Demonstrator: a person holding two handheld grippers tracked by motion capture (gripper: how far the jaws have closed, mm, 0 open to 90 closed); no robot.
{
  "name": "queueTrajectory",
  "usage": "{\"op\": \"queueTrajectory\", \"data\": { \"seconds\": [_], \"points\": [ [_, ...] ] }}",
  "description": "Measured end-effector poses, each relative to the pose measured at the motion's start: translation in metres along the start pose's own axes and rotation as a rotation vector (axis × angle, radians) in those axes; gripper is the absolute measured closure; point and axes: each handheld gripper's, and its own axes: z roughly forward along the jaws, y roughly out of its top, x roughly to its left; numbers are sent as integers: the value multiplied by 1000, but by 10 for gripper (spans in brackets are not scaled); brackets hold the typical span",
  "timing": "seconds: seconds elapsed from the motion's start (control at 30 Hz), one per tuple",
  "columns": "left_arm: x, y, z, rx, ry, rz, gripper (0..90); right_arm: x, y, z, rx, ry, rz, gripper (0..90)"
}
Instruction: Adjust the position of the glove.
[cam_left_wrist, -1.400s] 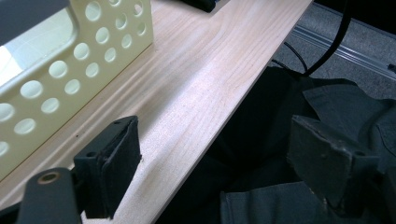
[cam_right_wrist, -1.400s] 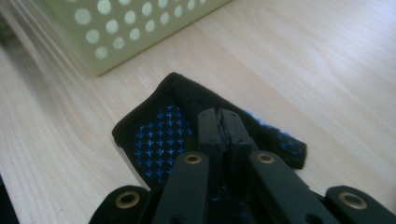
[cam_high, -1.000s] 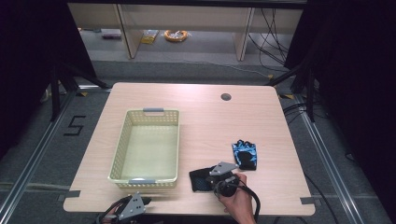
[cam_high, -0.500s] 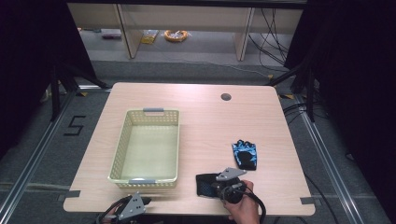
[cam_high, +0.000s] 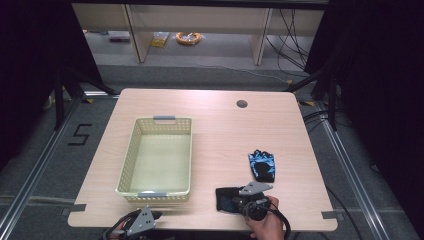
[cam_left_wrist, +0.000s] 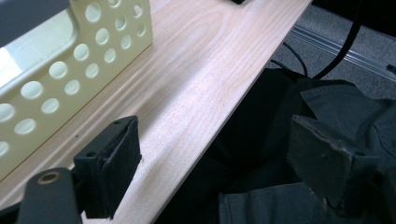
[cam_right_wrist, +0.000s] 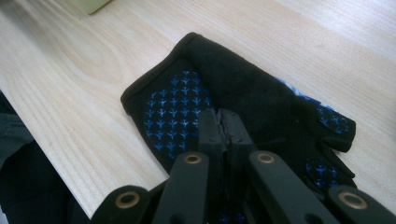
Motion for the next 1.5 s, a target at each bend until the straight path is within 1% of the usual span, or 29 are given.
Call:
{"op": "queueTrajectory", "data": {
  "seconds": [0.03, 0.07, 0.17, 0.2, 0.23, 0.27, 0.3, 0.33, 0.37, 0.47, 0.5, 0.63, 0.67, 0.7, 0.73, 0.8, 0.9, 0.93, 0.97, 1.0, 1.07, 1.1, 1.17, 1.2, 1.23, 1.27, 1.3, 1.37, 1.5],
  "points": [
    [-1, 0, 1, -3, -13, -9, 169, 0, 0, 0, 0, 0, 0, 889],
    [-1, 0, 0, -1, 1, 0, 169, 0, 0, 0, -2, -2, -2, 881],
    [0, 0, 0, -1, -4, -2, 169, -1, 0, -1, -17, -1, -25, 841],
    [0, 0, 0, -1, 0, -1, 169, 0, 1, -2, -32, 3, 2, 835],
    [0, 0, 0, -1, -1, -2, 169, -2, 3, -7, -32, -3, -20, 825],
    [0, 0, 0, -3, -2, -4, 169, -2, 4, -11, -64, -8, -7, 813],
    [0, 0, 0, -3, -2, -4, 169, -2, 4, -11, -64, -8, -7, 813],
    [0, 0, 0, -4, 3, 1, 169, -7, 7, -20, -109, -27, -20, 789],
    [0, 0, 0, -4, -4, -5, 169, -10, 7, -24, -126, -42, -8, 782],
    [0, 0, 0, 5, 5, 8, 169, -18, 6, -30, -142, -60, 16, 774],
    [0, 0, 0, 7, 3, 11, 169, -26, 4, -34, -152, -81, 29, 778],
    [0, 0, 0, 0, 0, 1, 169, -41, 2, -44, -167, -119, 30, 862],
    [0, 0, 0, 0, -1, 0, 169, -45, 2, -46, -163, -143, 32, 886],
    [0, 0, 0, 0, -1, 0, 169, -45, 2, -46, -163, -143, 32, 886],
    [0, 0, 0, -1, -1, 0, 169, -54, 1, -48, -154, -185, 1, 900],
    [-1, 0, 0, -1, -1, 0, 169, -63, 1, -49, -157, -238, 0, 900],
    [0, 0, 0, 3, 2, 2, 169, -73, 2, -51, -151, -272, 16, 900],
    [0, 0, 1, 0, 1, -1, 169, -84, 3, -51, -157, -309, 15, 900],
    [0, 0, 1, 0, 1, -1, 169, -84, 3, -51, -157, -309, 15, 900],
    [0, 0, 1, 0, 1, -1, 169, -95, 2, -50, -134, -345, 45, 900],
    [0, 0, 1, 8, 2, 6, 169, -108, -1, -47, -104, -359, 56, 900],
    [0, 0, 1, 9, 2, 8, 169, -112, -2, -46, -83, -360, 89, 900],
    [0, 0, 1, 8, 2, 7, 169, -119, -2, -41, -71, -357, 108, 900],
    [0, 0, 1, -1, 0, -2, 169, -124, -3, -37, -80, -360, 74, 900],
    [1, 0, 1, 6, 5, 4, 169, -126, -2, -36, -47, -360, 67, 900],
    [1, 0, 1, 9, 6, 7, 169, -125, 0, -33, -32, -362, 95, 900],
    [1, 0, 1, 8, 4, 8, 169, -126, 0, -29, -18, -360, 82, 900],
    [1, 0, 1, 8, 5, 6, 169, -122, 0, -24, 24, -349, 112, 900],
    [1, 0, 1, 6, 7, 4, 169, -118, 2, -19, 41, -334, 91, 900]
  ]
}}
